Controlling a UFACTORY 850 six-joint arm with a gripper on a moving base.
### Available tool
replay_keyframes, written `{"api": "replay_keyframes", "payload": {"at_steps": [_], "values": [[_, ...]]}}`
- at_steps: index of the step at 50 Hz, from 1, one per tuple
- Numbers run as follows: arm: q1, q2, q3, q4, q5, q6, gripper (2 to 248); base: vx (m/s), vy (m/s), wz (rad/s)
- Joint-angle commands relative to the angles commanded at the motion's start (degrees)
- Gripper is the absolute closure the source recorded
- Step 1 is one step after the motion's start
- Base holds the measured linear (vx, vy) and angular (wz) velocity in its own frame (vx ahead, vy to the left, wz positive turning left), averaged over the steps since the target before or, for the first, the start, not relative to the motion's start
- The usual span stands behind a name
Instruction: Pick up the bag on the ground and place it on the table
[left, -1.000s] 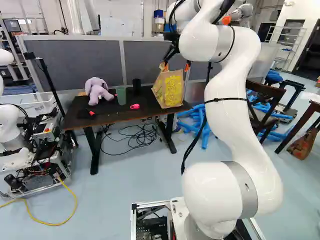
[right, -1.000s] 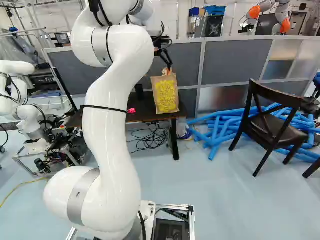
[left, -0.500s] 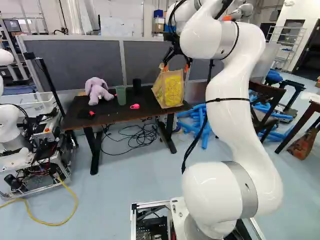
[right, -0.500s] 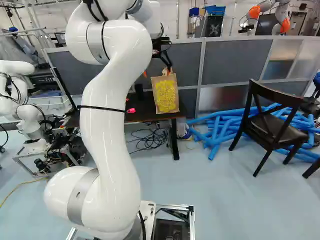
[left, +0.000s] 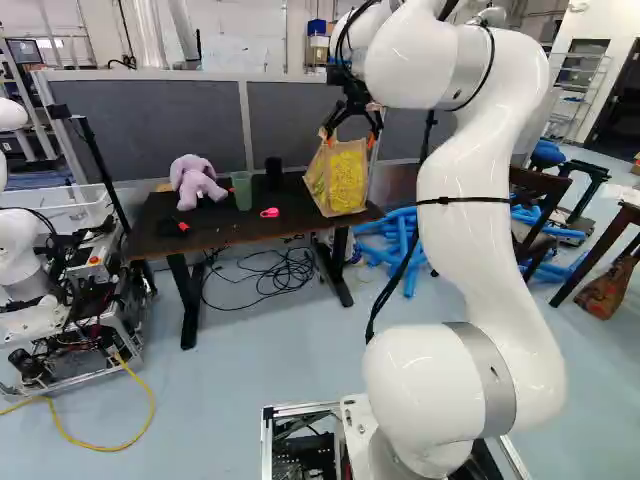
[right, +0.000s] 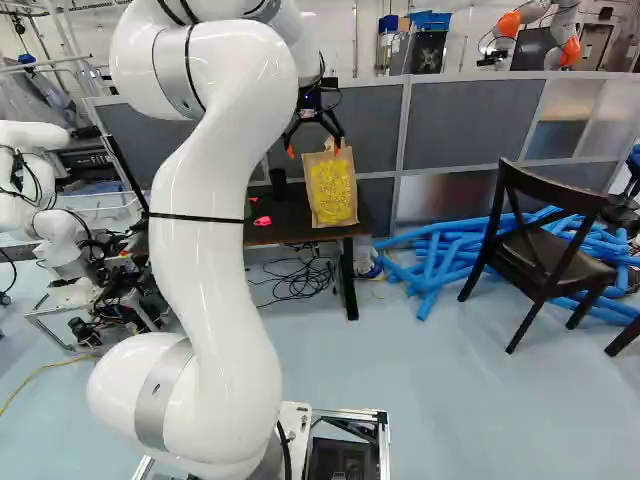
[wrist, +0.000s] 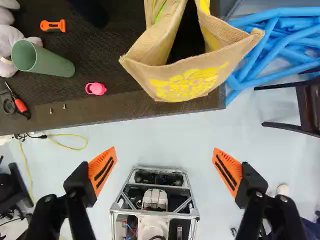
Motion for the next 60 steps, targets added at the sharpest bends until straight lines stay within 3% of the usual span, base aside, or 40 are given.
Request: {"api": "replay_keyframes", "payload": {"at_steps": [27,60], "values": [[0.5,6.6,14.0,-0.3,15.5,1.0,3,0.000,0.000,0.000],[1.3,17.2,36.9,-0.8,40.6,2.6,3,0.000,0.000,0.000]]}}
